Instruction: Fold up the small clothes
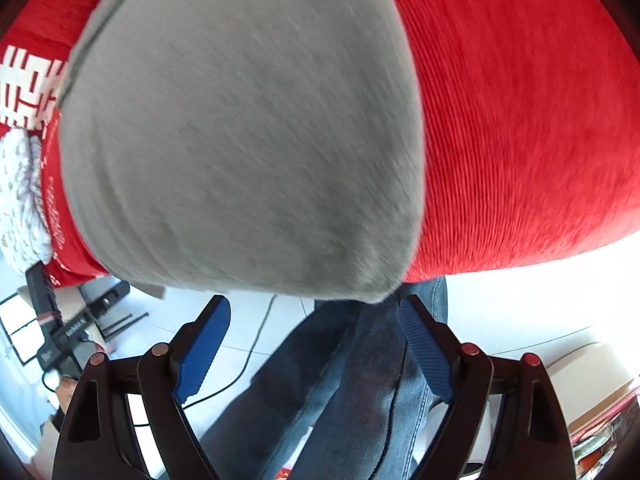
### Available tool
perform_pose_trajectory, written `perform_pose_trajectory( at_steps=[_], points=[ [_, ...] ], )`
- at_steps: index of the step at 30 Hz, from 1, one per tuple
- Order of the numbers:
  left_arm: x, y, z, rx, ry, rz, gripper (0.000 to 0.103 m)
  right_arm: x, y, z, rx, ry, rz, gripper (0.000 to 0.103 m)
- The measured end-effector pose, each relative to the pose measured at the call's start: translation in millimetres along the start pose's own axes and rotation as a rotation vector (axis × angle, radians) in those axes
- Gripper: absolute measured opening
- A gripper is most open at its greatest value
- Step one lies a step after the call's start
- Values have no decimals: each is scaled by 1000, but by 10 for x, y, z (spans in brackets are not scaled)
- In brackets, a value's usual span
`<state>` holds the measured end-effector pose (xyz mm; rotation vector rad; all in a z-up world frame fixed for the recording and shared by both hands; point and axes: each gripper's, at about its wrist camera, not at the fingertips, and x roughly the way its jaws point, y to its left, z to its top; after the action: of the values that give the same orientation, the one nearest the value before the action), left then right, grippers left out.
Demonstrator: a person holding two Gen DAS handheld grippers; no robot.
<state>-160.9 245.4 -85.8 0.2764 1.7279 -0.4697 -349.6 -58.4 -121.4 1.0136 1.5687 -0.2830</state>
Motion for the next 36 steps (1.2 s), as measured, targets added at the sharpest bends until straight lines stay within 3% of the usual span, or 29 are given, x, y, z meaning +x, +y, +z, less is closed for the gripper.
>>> perform_pose_trajectory(
  at_steps=[5, 11, 12, 13, 14, 15, 17, 19, 23, 28, 32, 35, 36],
  points=[
    [172, -24, -64, 10, 3, -21, 103, 262, -93, 36, -64, 14, -52, 89],
    [166, -176, -49, 24, -26, -42, 103, 292, -72, 28, -92, 7, 25, 87],
    [143, -192, -60, 25, -31, -47, 96, 262, -65, 25, -74, 7, 64, 73],
    [122, -204, -66, 25, -30, -66, 87, 249, -80, 10, -52, 15, 82, 42],
    [110, -214, -76, 24, -17, -102, 65, 234, -83, 10, -33, 24, 101, 31],
    [84, -218, -90, 20, -5, -126, 45, 212, -72, 13, -23, 30, 132, 10],
    [-4, -234, -118, 43, -6, -135, 19, 104, 14, -9, -41, 26, 190, 10],
    [-139, -217, -140, 52, -12, -179, 12, -68, 53, -42, -64, 17, 269, 9],
    [-617, -193, -106, 67, -70, -279, 11, -496, 250, 89, -75, -63, 402, 9],
    [-1136, -239, 376, 78, -215, -341, 11, -845, 447, 628, -57, -191, 500, 7],
    [-1319, -299, 801, 71, -328, -251, 11, -910, 506, 1038, 3, -218, 472, 7],
    [-1350, -272, 876, 56, -333, -186, 12, -1023, 545, 1069, -27, -192, 411, 11],
    [-1338, -263, 858, 54, -330, -170, 12, -1028, 605, 1021, -40, -181, 383, 21]
  ],
)
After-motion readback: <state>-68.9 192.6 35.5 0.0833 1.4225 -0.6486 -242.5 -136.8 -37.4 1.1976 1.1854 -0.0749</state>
